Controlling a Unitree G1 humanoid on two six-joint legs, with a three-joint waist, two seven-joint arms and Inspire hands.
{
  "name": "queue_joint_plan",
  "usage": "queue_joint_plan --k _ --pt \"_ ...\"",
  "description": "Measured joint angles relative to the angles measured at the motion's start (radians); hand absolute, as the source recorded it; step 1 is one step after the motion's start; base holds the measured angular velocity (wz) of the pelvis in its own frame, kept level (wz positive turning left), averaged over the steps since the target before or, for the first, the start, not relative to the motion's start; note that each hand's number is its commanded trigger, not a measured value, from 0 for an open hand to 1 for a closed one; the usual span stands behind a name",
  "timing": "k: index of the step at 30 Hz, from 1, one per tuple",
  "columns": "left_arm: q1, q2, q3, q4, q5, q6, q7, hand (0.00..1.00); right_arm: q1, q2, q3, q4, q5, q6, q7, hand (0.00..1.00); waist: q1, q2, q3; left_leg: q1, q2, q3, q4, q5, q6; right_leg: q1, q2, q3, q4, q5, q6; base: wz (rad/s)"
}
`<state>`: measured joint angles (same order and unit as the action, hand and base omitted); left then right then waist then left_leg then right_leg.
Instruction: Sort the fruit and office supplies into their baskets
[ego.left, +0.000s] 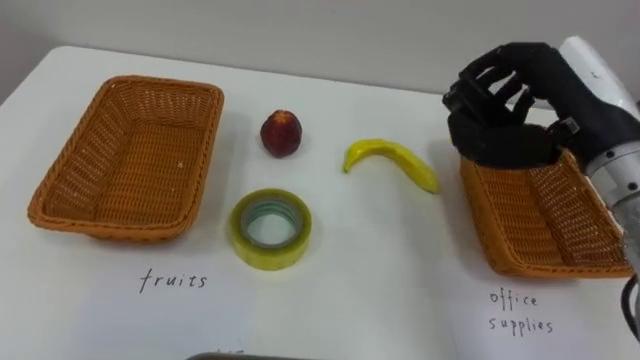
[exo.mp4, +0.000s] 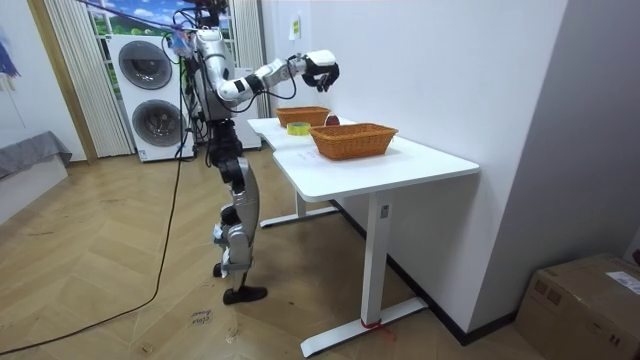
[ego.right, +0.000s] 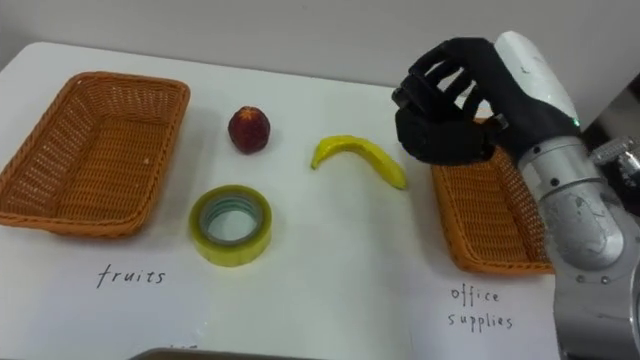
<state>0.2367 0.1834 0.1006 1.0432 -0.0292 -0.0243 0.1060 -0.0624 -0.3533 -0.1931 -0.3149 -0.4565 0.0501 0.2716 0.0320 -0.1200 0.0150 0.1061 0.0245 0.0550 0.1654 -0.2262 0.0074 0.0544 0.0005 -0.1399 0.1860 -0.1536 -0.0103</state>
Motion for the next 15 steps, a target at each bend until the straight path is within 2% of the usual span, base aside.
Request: queue_joint_plan --k 2,6,15 --pt "0.0 -0.001 0.0 0.0 0.0 -0.008 0.002 0.0 -0.002 0.0 0.0 0.02 0.026 -0.016 -0.031 1.0 -0.001 -0.003 0.0022 -0.001 0.0 0.0 -0.001 0.0 0.0 -0.001 0.0 -0.001 -0.001 0.0 0.0 0.0" --pt "0.0 -0.006 0.001 -0.003 0.0 -0.01 0.023 0.0 -0.007 -0.003 -0.001 0.063 0.085 -0.019 -0.099 1.0 -0.002 -0.004 0.0017 -0.007 0.0 -0.002 -0.003 0.0 0.0 -0.005 0.0 -0.003 -0.003 0.0 0.0 0.0" --pt "0.009 -0.019 0.002 -0.042 0.0 -0.008 0.042 0.0 -0.004 -0.004 -0.001 0.168 0.103 -0.014 -0.177 1.0 -0.011 -0.003 -0.0071 -0.008 0.001 -0.004 0.0 0.0 0.0 -0.006 -0.001 -0.01 -0.003 0.0 0.0 0.01"
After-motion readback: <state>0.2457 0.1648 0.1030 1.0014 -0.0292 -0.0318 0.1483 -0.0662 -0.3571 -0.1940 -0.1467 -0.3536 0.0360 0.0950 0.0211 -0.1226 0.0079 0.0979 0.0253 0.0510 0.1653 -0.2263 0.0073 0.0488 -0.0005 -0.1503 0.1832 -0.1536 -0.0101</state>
